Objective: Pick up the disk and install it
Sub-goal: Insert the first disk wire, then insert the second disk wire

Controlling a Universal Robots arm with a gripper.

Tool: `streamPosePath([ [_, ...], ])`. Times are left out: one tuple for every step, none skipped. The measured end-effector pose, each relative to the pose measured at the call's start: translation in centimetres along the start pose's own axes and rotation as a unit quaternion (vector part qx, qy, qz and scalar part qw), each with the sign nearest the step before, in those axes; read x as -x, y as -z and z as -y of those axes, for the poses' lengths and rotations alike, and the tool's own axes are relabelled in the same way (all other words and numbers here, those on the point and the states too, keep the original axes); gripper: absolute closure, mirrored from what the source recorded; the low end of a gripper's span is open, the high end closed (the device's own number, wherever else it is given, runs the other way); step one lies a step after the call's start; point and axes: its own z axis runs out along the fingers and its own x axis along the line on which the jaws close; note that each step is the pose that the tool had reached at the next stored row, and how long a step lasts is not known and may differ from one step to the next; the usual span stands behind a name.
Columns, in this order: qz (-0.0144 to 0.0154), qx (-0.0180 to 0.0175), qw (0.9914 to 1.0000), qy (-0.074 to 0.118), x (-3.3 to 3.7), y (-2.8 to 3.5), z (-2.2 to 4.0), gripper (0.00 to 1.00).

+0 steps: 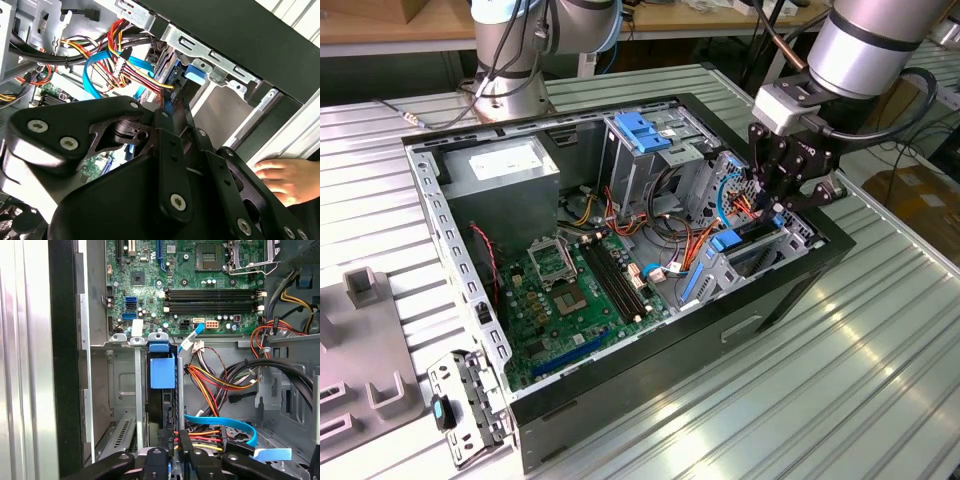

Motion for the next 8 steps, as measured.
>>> streamPosePath([
  [0.0, 0.0, 1.0, 0.0, 0.0, 0.0, 0.0, 0.89],
  [0.0, -0.0001, 1.0, 0.0, 0.0, 0.0, -0.01, 0.89],
  [0.0, -0.0001, 1.0, 0.0, 0.0, 0.0, -0.01, 0.89],
  [0.0, -0.0001, 1.0, 0.0, 0.0, 0.0, -0.01, 0.89],
  [0.0, -0.0001, 1.0, 0.0, 0.0, 0.0, -0.01, 0.89],
  [0.0, -0.0001, 1.0, 0.0, 0.0, 0.0, -0.01, 0.89],
  [0.0, -0.0003, 1.0, 0.0, 0.0, 0.0, -0.01, 0.89],
  [0.0, -0.0004, 1.0, 0.0, 0.0, 0.0, -0.02, 0.89],
])
